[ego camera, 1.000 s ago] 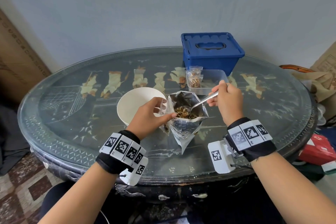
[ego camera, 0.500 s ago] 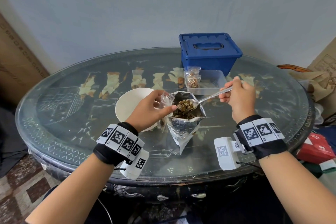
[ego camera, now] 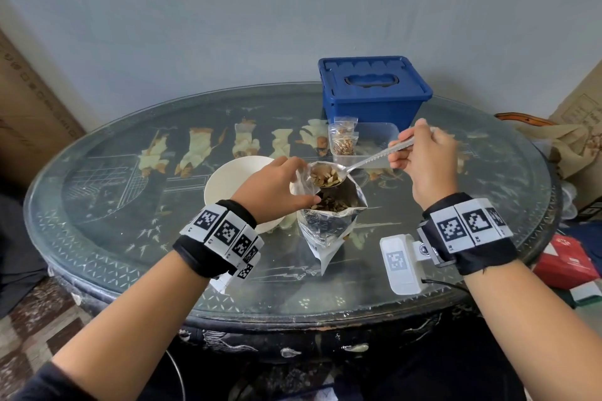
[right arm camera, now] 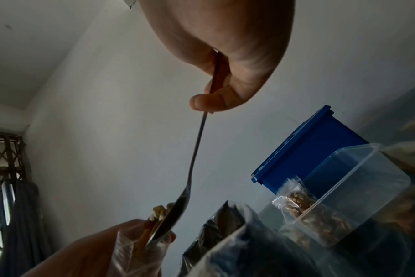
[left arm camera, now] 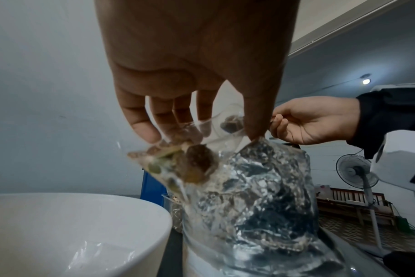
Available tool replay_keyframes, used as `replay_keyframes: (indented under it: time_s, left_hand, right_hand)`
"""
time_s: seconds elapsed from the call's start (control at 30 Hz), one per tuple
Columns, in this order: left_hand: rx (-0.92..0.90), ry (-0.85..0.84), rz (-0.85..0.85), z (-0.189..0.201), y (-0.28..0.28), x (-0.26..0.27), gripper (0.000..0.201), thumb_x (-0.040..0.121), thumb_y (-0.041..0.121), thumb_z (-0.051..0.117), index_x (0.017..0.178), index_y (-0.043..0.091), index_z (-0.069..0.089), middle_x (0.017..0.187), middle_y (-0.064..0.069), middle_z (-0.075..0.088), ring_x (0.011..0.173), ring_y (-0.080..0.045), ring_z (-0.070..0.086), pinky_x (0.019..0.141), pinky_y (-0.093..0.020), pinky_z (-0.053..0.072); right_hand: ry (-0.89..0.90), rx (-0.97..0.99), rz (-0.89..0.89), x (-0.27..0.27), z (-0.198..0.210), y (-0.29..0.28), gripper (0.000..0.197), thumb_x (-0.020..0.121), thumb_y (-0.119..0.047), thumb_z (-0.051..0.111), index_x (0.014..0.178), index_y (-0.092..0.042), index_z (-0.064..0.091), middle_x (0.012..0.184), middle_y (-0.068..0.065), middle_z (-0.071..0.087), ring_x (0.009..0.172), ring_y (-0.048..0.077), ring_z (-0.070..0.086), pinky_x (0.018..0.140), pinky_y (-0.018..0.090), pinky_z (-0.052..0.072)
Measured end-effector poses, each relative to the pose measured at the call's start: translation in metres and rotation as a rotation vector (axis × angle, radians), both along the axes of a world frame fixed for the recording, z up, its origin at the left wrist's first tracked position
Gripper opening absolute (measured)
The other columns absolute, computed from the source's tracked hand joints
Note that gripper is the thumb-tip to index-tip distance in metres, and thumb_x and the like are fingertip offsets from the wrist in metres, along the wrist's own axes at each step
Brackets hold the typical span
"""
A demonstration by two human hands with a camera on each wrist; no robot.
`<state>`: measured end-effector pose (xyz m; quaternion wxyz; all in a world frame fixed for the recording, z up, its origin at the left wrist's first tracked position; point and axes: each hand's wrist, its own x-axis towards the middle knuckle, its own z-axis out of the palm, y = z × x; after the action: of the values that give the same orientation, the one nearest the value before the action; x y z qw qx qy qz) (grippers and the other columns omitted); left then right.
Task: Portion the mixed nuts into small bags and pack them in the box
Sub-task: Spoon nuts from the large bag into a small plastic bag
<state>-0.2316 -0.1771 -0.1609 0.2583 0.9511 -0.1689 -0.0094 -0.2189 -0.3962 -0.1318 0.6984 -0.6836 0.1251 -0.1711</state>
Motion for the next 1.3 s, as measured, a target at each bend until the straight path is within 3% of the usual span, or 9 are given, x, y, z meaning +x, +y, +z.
replay_keyframes:
  time_s: [0.43,0.6,0.7,0.77,0.87,1.0,1.13,1.2,1.3]
  left_hand:
    - [-0.018,0.000,-0.011,-0.005,-0.006,0.001,0.061,0.078,0.046,0.067,0.126,0.015,0.047,0.117,-0.002,0.052,0.091,-0.011,0.045,0.085,-0.025,0.042]
    - [-0.149,-0.007,0.043,-0.011,-0.007,-0.001,0.058,0.077,0.041,0.070,0.122,0.011,0.048,0.109,0.000,0.055,0.093,-0.010,0.049,0.077,-0.017,0.037]
    - [-0.291,-0.009,0.106,-0.017,-0.003,-0.006,0.048,0.077,0.035,0.072,0.113,0.011,0.051,0.099,0.000,0.059,0.089,-0.016,0.057,0.071,-0.018,0.041]
    - [-0.388,-0.012,0.160,-0.024,0.001,-0.010,0.047,0.076,0.035,0.073,0.111,0.012,0.052,0.098,0.000,0.063,0.090,-0.015,0.059,0.071,-0.014,0.043]
    - [-0.453,-0.023,0.237,-0.033,0.005,-0.015,0.042,0.076,0.036,0.072,0.106,0.014,0.053,0.097,0.003,0.062,0.090,-0.011,0.056,0.070,-0.002,0.038]
    - [-0.518,-0.021,0.280,-0.041,0.005,-0.022,0.035,0.078,0.033,0.071,0.102,0.015,0.054,0.096,0.004,0.062,0.091,-0.011,0.057,0.070,-0.001,0.038]
    - [-0.530,-0.026,0.291,-0.044,0.005,-0.025,0.040,0.078,0.035,0.070,0.107,0.012,0.054,0.103,0.002,0.062,0.094,-0.014,0.057,0.072,-0.006,0.040]
    - [-0.531,-0.038,0.295,-0.044,0.005,-0.026,0.040,0.078,0.035,0.070,0.107,0.013,0.054,0.104,0.001,0.062,0.094,-0.014,0.057,0.072,-0.008,0.039]
    - [-0.527,-0.063,0.305,-0.041,0.004,-0.027,0.039,0.078,0.034,0.070,0.107,0.014,0.053,0.102,0.002,0.060,0.093,-0.014,0.056,0.071,-0.011,0.040]
  right_hand:
    - [-0.156,-0.292,0.114,-0.006,0.011,0.030,0.037,0.100,-0.022,0.038,0.069,-0.013,0.055,0.057,0.005,0.059,0.042,0.011,0.057,0.043,0.023,0.050]
    - [-0.327,-0.445,0.243,-0.013,0.020,0.045,0.033,0.100,-0.019,0.040,0.075,-0.004,0.057,0.066,0.009,0.062,0.047,0.012,0.060,0.046,0.023,0.050]
    - [-0.477,-0.591,0.281,-0.016,0.023,0.052,0.032,0.099,-0.018,0.042,0.076,-0.002,0.059,0.063,0.001,0.060,0.051,0.010,0.062,0.046,0.020,0.049]
    - [-0.543,-0.638,0.302,-0.017,0.025,0.053,0.034,0.099,-0.019,0.042,0.076,0.000,0.060,0.061,-0.007,0.057,0.052,0.009,0.062,0.048,0.027,0.051]
    - [-0.593,-0.606,0.308,-0.018,0.028,0.053,0.036,0.098,-0.023,0.041,0.077,0.000,0.059,0.063,-0.003,0.059,0.051,0.009,0.062,0.050,0.035,0.052]
    - [-0.600,-0.557,0.238,-0.017,0.033,0.044,0.033,0.096,-0.031,0.036,0.079,-0.011,0.057,0.069,-0.008,0.061,0.052,0.006,0.062,0.049,0.028,0.052]
    - [-0.528,-0.516,0.138,-0.014,0.027,0.026,0.030,0.100,-0.024,0.037,0.079,-0.011,0.055,0.070,-0.008,0.060,0.050,0.007,0.061,0.050,0.033,0.053]
    - [-0.489,-0.556,0.118,-0.012,0.016,0.020,0.031,0.100,-0.022,0.037,0.078,-0.010,0.055,0.068,-0.004,0.060,0.051,0.007,0.060,0.053,0.034,0.053]
    - [-0.434,-0.699,0.178,-0.011,-0.005,0.017,0.033,0.099,-0.026,0.036,0.078,-0.011,0.057,0.065,0.004,0.061,0.061,0.018,0.063,0.060,0.035,0.053]
